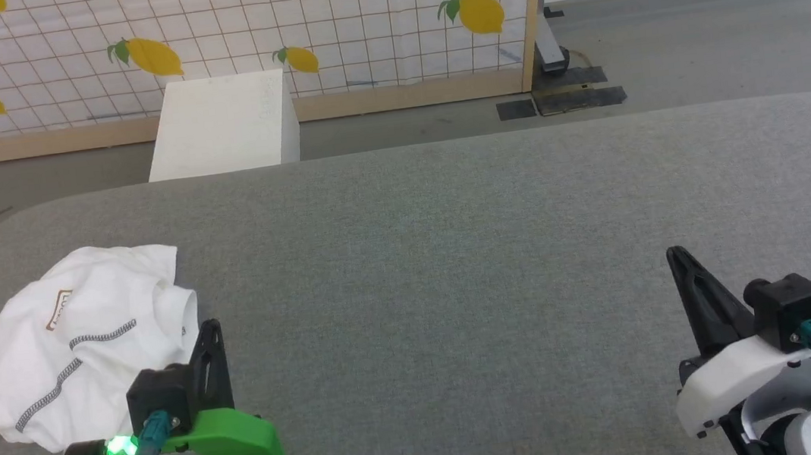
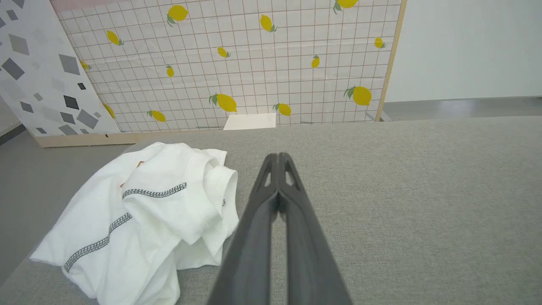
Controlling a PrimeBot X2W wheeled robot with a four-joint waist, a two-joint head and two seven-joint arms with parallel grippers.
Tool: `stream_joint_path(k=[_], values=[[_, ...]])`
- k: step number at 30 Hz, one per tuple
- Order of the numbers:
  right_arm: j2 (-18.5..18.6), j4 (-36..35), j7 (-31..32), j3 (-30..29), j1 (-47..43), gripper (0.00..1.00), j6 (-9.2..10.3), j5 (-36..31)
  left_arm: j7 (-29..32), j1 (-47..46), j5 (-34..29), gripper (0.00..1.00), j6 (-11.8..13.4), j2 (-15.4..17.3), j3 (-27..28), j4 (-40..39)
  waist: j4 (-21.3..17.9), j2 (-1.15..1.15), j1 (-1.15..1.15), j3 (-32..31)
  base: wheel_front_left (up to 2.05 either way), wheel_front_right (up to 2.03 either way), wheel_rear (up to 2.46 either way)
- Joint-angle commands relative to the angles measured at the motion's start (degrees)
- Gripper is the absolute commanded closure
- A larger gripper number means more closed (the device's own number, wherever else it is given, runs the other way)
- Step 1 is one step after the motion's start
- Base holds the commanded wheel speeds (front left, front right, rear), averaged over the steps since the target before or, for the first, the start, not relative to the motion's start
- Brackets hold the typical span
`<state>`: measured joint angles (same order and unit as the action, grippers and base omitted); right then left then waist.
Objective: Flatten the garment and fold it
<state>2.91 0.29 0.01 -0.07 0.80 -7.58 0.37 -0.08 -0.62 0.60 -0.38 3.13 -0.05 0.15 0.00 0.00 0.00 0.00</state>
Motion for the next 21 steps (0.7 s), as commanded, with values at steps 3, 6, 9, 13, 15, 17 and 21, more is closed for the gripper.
stream_joint_path(k=[3, 6, 9, 13, 15, 17, 21], values=[[0.0, -0.3, 0.0, 0.1, -0.8, 1.0, 0.09, -0.4, 0.1, 0.6, -0.6, 1.0, 0.4, -0.2, 0.0, -0.1, 0.0, 0.0, 0.0, 0.0, 0.0, 0.0, 0.0], [0.0, -0.3, 0.0, 0.1, -0.8, 1.0, 0.09, -0.4, 0.1, 0.6, -0.6, 1.0, 0.4, -0.2, 0.0, -0.1, 0.0, 0.0, 0.0, 0.0, 0.0, 0.0, 0.0], [0.0, -0.3, 0.0, 0.1, -0.8, 1.0, 0.09, -0.4, 0.1, 0.6, -0.6, 1.0, 0.4, -0.2, 0.0, -0.1, 0.0, 0.0, 0.0, 0.0, 0.0, 0.0, 0.0], [0.0, -0.3, 0.0, 0.1, -0.8, 1.0, 0.09, -0.4, 0.1, 0.6, -0.6, 1.0, 0.4, -0.2, 0.0, -0.1, 0.0, 0.0, 0.0, 0.0, 0.0, 0.0, 0.0], [0.0, -0.3, 0.0, 0.1, -0.8, 1.0, 0.09, -0.4, 0.1, 0.6, -0.6, 1.0, 0.4, -0.2, 0.0, -0.1, 0.0, 0.0, 0.0, 0.0, 0.0, 0.0, 0.0], [0.0, -0.3, 0.0, 0.1, -0.8, 1.0, 0.09, -0.4, 0.1, 0.6, -0.6, 1.0, 0.4, -0.2, 0.0, -0.1, 0.0, 0.0, 0.0, 0.0, 0.0, 0.0, 0.0], [0.0, -0.3, 0.0, 0.1, -0.8, 1.0, 0.09, -0.4, 0.1, 0.6, -0.6, 1.0, 0.4, -0.2, 0.0, -0.1, 0.0, 0.0, 0.0, 0.0, 0.0, 0.0, 0.0]])
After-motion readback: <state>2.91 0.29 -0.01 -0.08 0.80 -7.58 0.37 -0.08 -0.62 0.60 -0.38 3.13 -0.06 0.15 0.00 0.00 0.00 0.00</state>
